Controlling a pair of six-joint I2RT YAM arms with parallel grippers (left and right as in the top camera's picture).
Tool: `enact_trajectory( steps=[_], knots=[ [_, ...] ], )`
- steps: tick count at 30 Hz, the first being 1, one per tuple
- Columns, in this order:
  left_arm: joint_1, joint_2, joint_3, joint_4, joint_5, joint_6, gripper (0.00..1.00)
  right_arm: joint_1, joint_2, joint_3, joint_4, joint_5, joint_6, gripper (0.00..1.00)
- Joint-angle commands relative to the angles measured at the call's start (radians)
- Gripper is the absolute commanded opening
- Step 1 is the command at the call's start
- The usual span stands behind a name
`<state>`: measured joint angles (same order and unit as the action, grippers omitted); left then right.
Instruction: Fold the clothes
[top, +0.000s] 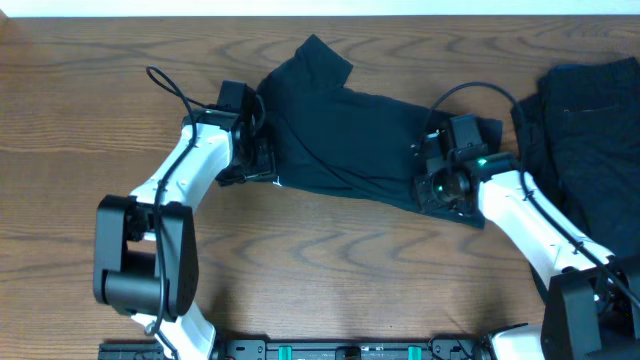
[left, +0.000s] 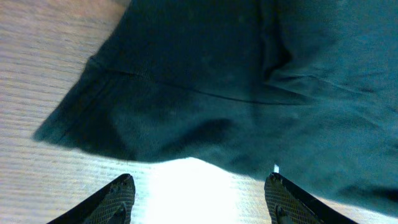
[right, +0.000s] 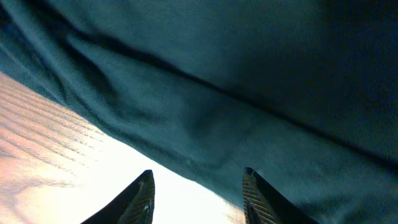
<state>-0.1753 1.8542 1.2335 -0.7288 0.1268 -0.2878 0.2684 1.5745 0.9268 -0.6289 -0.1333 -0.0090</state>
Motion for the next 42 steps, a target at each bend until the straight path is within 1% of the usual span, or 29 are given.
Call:
enact_trajectory(
  steps=[1,3,6,10,14,18,25,26,27,28,32,38,42],
  knots=[
    [0.002,0.023,-0.006,0.005,-0.008,-0.005,0.69,0.058,-0.002,-0.037,0.041,-0.023,-0.124,0.45],
    [0.002,0.024,-0.006,0.008,-0.008,-0.005,0.69,0.093,-0.002,-0.04,0.059,-0.028,-0.129,0.45],
    [0.002,0.024,-0.006,0.02,-0.008,-0.005,0.69,0.151,-0.002,-0.04,0.082,-0.017,-0.152,0.49],
    [0.002,0.024,-0.006,0.029,-0.008,-0.005,0.69,0.207,-0.002,-0.04,0.127,0.08,-0.174,0.51],
    [0.002,0.024,-0.006,0.035,-0.008,-0.005,0.69,0.24,-0.002,-0.04,0.177,0.111,-0.21,0.5],
    [0.002,0.024,-0.006,0.038,-0.008,-0.005,0.69,0.252,0.005,-0.041,0.238,0.108,-0.209,0.47],
    [0.002,0.024,-0.006,0.037,-0.008,-0.005,0.7,0.277,0.085,-0.041,0.329,0.097,-0.209,0.47],
    [0.002,0.024,-0.006,0.037,-0.008,-0.005,0.8,0.282,0.097,-0.041,0.341,0.095,-0.209,0.47],
    [0.002,0.024,-0.006,0.037,-0.008,-0.005,0.92,0.287,0.106,-0.041,0.352,0.096,-0.21,0.47],
    [0.002,0.024,-0.006,0.037,-0.008,-0.005,0.99,0.29,0.111,-0.04,0.358,0.096,-0.209,0.47],
    [0.002,0.024,-0.006,0.037,-0.008,-0.005,0.98,0.295,0.113,-0.04,0.366,0.096,-0.205,0.46],
    [0.002,0.024,-0.006,0.037,-0.008,-0.005,0.98,0.296,0.114,-0.041,0.36,0.092,-0.206,0.41],
    [0.002,0.024,-0.006,0.037,-0.008,-0.005,0.98,0.296,0.119,-0.041,0.37,0.092,-0.206,0.41]
  ],
)
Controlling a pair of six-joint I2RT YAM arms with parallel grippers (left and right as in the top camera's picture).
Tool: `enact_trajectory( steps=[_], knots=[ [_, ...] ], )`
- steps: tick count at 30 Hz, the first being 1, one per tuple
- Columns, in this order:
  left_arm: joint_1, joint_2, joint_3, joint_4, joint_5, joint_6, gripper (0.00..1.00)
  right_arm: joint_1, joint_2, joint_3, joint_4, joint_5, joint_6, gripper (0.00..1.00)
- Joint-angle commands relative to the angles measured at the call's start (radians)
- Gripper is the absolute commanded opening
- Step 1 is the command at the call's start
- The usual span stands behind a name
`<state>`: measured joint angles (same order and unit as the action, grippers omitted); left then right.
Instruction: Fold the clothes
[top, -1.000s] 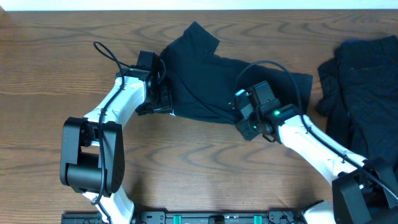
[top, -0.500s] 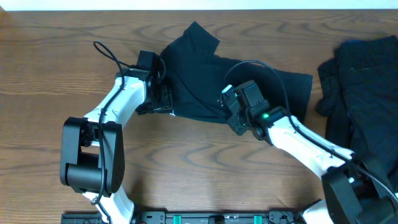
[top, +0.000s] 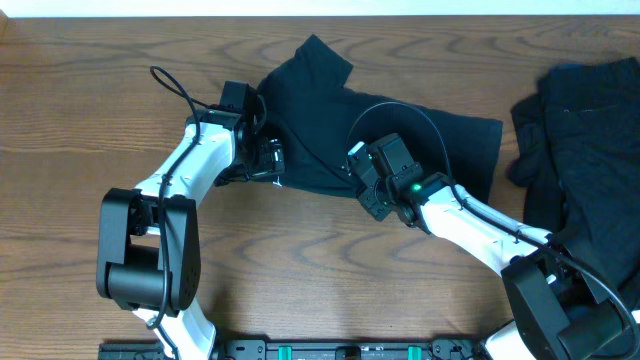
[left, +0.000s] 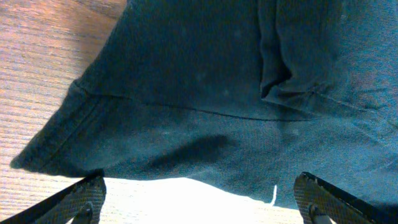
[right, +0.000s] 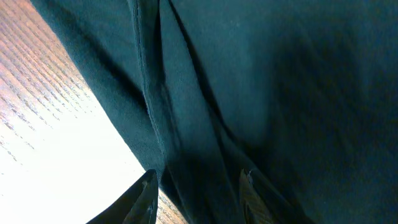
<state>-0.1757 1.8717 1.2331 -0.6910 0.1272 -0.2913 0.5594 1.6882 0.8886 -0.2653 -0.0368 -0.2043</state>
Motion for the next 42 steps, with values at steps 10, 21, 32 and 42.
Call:
enact_trajectory(
  steps=[10,21,32,42],
  knots=[
    [0.002,0.006,-0.005,0.0,-0.008,-0.002,0.98,0.005,0.073,-0.002,0.042,-0.023,-0.01,0.41],
    [0.002,0.006,-0.005,0.0,-0.008,-0.001,0.98,0.004,0.073,-0.002,0.055,-0.011,0.017,0.22],
    [0.002,0.006,-0.005,0.0,-0.008,-0.002,0.98,0.001,0.073,-0.002,0.094,0.013,0.018,0.01],
    [0.002,0.006,-0.005,0.0,-0.008,-0.001,0.98,-0.042,0.073,0.013,0.138,0.053,0.007,0.01]
  ],
)
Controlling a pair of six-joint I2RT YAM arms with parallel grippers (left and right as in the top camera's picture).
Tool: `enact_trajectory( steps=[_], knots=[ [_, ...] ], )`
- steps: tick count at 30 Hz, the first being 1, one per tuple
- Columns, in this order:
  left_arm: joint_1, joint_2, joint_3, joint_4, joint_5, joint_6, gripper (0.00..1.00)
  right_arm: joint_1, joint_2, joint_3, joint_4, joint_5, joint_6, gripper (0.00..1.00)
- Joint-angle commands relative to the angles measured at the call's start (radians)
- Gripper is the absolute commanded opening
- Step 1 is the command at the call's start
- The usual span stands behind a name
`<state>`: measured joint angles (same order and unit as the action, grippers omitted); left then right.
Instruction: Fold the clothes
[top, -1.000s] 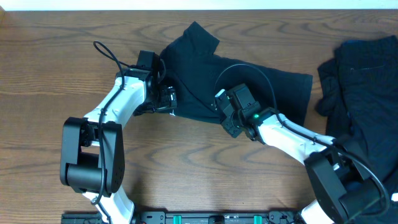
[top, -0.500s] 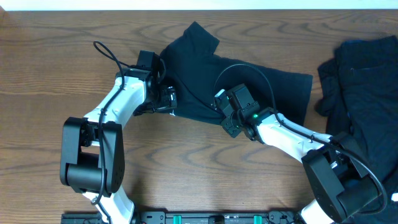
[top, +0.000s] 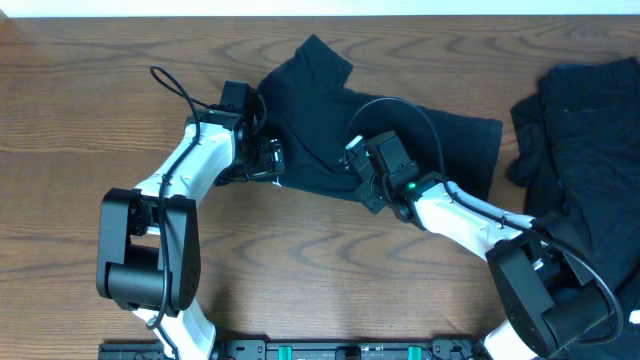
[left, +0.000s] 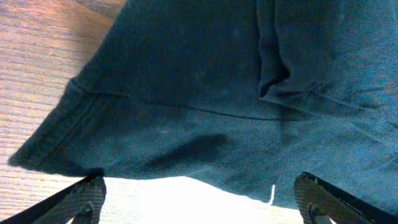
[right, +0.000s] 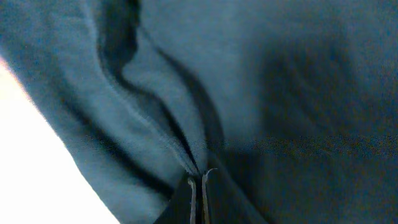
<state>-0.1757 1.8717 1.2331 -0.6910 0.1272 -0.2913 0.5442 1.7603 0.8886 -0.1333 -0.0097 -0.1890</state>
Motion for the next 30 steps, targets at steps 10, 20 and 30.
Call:
enact_trajectory(
  steps=[10,20,30],
  knots=[
    [0.002,0.006,-0.005,0.0,-0.008,-0.002,0.98,-0.049,0.004,0.013,0.083,0.066,-0.037,0.22],
    [0.002,0.006,-0.005,0.0,-0.008,-0.002,0.98,-0.059,0.082,0.013,0.175,0.067,-0.037,0.24],
    [0.002,0.006,-0.005,0.0,-0.008,-0.002,0.98,-0.075,0.025,0.054,0.285,0.159,-0.018,0.33]
  ],
)
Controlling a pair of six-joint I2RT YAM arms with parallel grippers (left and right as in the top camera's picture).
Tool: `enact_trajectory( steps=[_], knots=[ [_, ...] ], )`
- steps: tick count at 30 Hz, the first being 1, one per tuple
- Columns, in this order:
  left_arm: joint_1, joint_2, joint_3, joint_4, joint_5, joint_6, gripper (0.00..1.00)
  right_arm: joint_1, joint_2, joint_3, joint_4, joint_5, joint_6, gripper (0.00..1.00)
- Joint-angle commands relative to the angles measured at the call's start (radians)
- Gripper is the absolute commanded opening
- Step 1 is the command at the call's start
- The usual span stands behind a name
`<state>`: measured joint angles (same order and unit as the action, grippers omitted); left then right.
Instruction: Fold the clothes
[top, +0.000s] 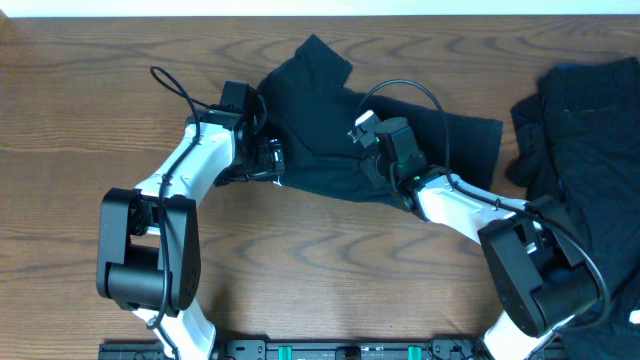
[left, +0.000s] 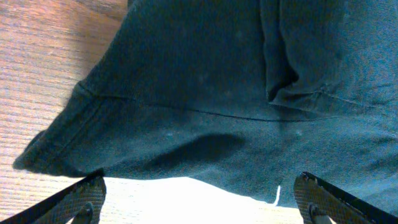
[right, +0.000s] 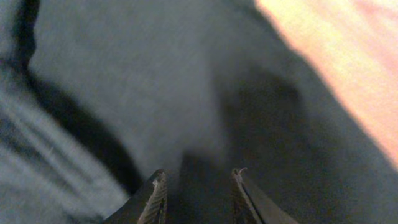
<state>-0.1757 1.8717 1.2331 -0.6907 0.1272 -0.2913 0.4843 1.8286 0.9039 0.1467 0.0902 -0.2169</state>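
Note:
A dark teal shirt (top: 320, 105) lies spread on the wooden table, one sleeve pointing to the far side. My left gripper (top: 268, 158) sits at the shirt's near-left hem, open wide; in the left wrist view its fingertips (left: 84, 198) stand far apart on bare wood just short of the hem (left: 186, 124), holding nothing. My right gripper (top: 372, 156) is over the middle of the shirt. In the right wrist view its fingers (right: 155, 194) are slightly apart above flat cloth (right: 124, 74), so it is open with nothing clamped.
A heap of dark clothes (top: 585, 130) lies at the table's right end. Bare wood (top: 330, 260) runs along the near side, between the two arm bases. The right arm's cable loops over the shirt (top: 420, 100).
My right gripper was shut on a ridge of cloth near the shirt's near edge; now it is open and sits a little farther in over the shirt. The left gripper is unchanged.
First both grippers were open at the shirt's near edge, the right one at its right corner. Then the right was at the middle of the near edge, and the left jaws stood wider. The right then pinched a cloth ridge, and now has let go.

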Motion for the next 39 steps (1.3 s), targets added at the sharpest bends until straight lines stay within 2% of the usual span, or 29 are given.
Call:
enact_trajectory(
  steps=[1,4,9,12,16,19,29,34,35,39],
  knots=[
    [0.002,0.006,-0.005,0.0,-0.008,-0.002,0.98,-0.016,-0.055,0.048,-0.006,0.06,0.011,0.33],
    [0.002,0.006,-0.005,0.0,-0.008,-0.002,0.98,-0.014,-0.11,0.076,-0.091,0.058,0.027,0.36],
    [0.002,0.006,-0.005,0.0,-0.008,-0.002,0.98,-0.011,-0.278,0.101,-0.408,0.051,0.082,0.42],
    [0.002,0.006,-0.005,0.0,-0.008,-0.001,0.98,-0.013,-0.359,0.1,-0.596,0.013,0.08,0.38],
    [0.002,0.006,-0.005,0.0,-0.008,-0.002,0.98,-0.015,-0.37,0.097,-0.735,-0.089,0.025,0.38],
    [0.002,0.006,-0.005,0.0,-0.008,-0.001,0.98,-0.015,-0.342,0.078,-0.752,-0.106,-0.01,0.42],
    [0.002,0.006,-0.005,0.0,-0.008,-0.001,0.98,-0.019,-0.161,0.069,-0.672,-0.044,-0.024,0.42],
    [0.002,0.006,-0.005,0.0,-0.008,-0.002,0.98,-0.023,-0.096,0.069,-0.649,-0.019,-0.024,0.26],
    [0.002,0.006,-0.005,0.0,-0.008,-0.001,0.98,-0.023,-0.088,0.069,-0.643,0.002,-0.024,0.2],
    [0.002,0.006,-0.005,0.0,-0.008,-0.002,0.98,-0.027,-0.081,0.069,-0.628,0.055,-0.023,0.17]
  ],
)
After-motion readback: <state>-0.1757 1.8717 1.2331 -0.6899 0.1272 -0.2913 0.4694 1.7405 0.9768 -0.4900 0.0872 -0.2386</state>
